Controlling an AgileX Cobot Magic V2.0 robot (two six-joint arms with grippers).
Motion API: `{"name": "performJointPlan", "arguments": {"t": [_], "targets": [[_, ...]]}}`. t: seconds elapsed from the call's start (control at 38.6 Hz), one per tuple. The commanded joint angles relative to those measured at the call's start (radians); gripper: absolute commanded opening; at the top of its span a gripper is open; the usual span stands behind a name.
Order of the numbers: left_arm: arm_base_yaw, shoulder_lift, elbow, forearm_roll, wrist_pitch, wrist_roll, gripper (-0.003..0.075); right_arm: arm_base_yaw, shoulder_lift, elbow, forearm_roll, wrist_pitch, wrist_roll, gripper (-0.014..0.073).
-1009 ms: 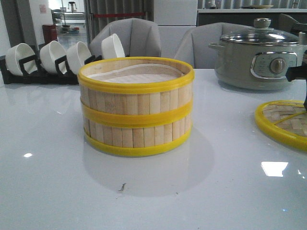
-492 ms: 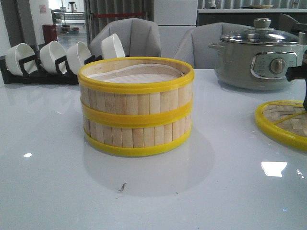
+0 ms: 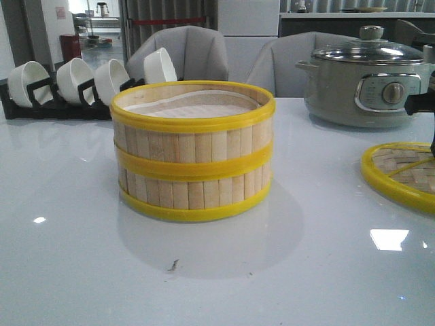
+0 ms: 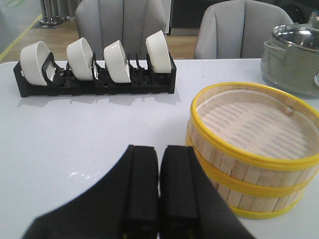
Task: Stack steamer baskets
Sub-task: 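Lift the lid with the right gripper and carry it over the stack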
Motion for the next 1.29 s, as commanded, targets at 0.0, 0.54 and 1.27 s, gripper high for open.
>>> {"name": "performJointPlan", "arguments": {"t": [0.0,0.54,1.27], "targets": [[0.003,0.000,-0.029,-0.010,-0.095,-0.007,0.0089,-0.001,-0.046,-0.030,0.000,-0.033,-0.011,0.0053],[0.003,0.000,-0.029,-0.010,-0.095,-0.007,0.0089,0.063,-0.153,-0.031,0.000,-0.039,-0.011,0.0055],[0.003,0.000,-0.029,-0.010,-0.095,-0.007,0.0089,0.487,-0.237,-0.517,0.000,0.266,-0.011,0.0055]]}}
